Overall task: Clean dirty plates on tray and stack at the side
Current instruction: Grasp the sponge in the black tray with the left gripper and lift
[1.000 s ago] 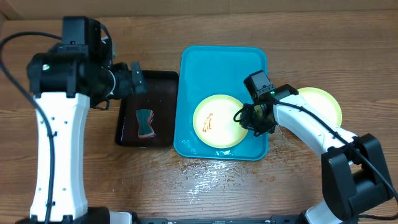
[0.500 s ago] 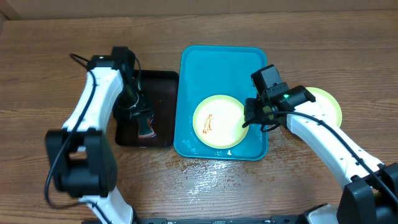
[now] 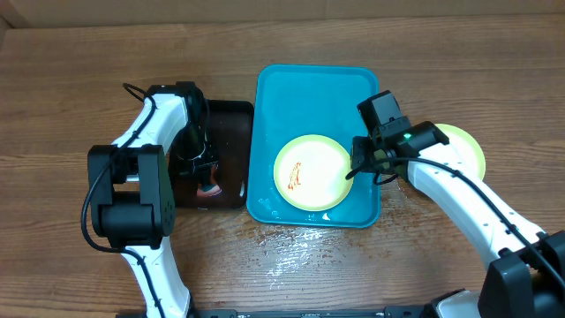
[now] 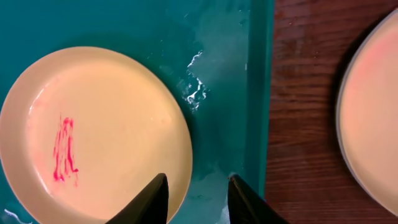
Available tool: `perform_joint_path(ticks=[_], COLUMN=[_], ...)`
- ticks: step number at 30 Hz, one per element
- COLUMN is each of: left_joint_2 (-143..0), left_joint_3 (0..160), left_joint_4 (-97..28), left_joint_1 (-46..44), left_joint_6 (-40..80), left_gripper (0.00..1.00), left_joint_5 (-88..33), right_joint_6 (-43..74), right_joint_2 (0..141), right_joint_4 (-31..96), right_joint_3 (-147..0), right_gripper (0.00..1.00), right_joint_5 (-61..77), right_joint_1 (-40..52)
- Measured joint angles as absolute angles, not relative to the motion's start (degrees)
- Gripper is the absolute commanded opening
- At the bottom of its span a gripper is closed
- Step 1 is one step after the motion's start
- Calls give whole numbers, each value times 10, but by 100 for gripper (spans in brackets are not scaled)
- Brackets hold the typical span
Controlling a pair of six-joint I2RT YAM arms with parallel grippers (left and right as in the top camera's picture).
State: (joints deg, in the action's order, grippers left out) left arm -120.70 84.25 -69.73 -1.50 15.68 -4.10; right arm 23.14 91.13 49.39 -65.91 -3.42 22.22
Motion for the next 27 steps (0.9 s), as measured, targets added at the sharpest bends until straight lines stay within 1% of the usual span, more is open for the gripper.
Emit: perform_joint_path(ticks=[7,12,19,26,27], left_joint_2=[-1212,-1207,-1134,-1048,-1042], left_joint_3=[899,982,1027,1029,1029], left_joint_4=[-771,-809,-823,-844,-844], left_joint_1=[-15,-15,-15,-15,-15], left_joint_6=[157,157,154,129,128], left_gripper=[4,4,4,4,4], left_joint_5=[-41,-41,-41,-41,-41], right_joint_6=[253,214,172,159,159], right_joint_2=[911,911,937,980,989], right_joint_4=[497,486,449,387,383], right_joint_3=[-659,-657,-629,-613,-611], right_gripper=[36,36,39,39,38], right_joint_5=[-25,44,97,74,72], right_joint_1=[166,131,152,189,188])
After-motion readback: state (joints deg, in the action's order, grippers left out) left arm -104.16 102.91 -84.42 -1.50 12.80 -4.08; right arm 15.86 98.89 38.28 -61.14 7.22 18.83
